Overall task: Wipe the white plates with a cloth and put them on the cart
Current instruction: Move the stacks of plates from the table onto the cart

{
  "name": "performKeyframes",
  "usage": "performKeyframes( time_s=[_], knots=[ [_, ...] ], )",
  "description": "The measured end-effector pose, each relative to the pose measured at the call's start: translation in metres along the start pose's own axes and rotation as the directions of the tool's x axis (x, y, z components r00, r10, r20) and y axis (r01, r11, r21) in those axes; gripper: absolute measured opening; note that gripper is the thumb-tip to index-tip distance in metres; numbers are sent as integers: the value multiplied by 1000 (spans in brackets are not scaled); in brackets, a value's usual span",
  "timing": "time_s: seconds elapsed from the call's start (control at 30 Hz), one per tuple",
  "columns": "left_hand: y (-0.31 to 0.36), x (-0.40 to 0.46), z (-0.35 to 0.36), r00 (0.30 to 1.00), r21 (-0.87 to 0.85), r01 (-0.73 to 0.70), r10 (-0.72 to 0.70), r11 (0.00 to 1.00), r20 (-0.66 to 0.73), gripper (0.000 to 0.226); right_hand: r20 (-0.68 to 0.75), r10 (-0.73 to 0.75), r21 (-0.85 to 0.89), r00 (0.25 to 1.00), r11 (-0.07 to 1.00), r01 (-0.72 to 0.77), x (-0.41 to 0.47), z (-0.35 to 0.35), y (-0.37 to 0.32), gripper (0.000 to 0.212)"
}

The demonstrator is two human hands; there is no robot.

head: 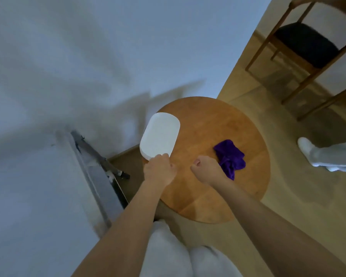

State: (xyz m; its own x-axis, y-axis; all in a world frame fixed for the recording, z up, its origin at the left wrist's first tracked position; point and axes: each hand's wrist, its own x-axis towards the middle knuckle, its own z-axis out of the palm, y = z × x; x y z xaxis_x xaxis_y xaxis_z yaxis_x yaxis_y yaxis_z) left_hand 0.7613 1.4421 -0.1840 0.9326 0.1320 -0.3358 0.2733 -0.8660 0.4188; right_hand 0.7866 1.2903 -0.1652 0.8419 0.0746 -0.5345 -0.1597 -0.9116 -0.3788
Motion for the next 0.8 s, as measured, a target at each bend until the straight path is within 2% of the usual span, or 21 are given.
performKeyframes(
  time_s=[0.1,0.2,0.3,0.37,0.43,0.5,0.53,0.6,0.7,0.8],
  knots=[
    [-12,16,20,982,-42,157,-151,987,114,22,62,-1,37,998,999,-1,37,0,-2,19],
    [-25,37,40,927,-226,368,-335,902,170,27,108,6,188,994,982,-26,80,0,-1,27],
    [-36,59,60,837,-497,528,-519,688,171,40,79,4,266,997,964,-25,133,-1,-3,46],
    [-39,71,67,775,-617,584,-589,528,230,59,48,9,304,999,952,-23,164,-2,-4,57],
    [-41,87,74,683,-722,629,-649,288,336,75,39,22,336,999,941,-34,195,1,-9,67],
    [-45,98,79,601,-782,618,-686,73,411,81,47,6,389,999,921,-23,218,5,-16,72],
    [-47,103,82,590,-805,593,-692,21,416,80,57,-29,412,998,911,3,226,7,-20,71],
    [-51,114,89,579,-844,534,-707,-48,406,77,122,-93,473,988,881,25,244,10,-27,63],
    [-52,124,98,546,-874,468,-736,-128,400,70,299,-70,635,952,759,-143,260,11,-32,51],
    [-49,127,106,517,-901,406,-775,-152,364,58,365,-37,646,930,730,-225,269,18,-32,45]
  ],
)
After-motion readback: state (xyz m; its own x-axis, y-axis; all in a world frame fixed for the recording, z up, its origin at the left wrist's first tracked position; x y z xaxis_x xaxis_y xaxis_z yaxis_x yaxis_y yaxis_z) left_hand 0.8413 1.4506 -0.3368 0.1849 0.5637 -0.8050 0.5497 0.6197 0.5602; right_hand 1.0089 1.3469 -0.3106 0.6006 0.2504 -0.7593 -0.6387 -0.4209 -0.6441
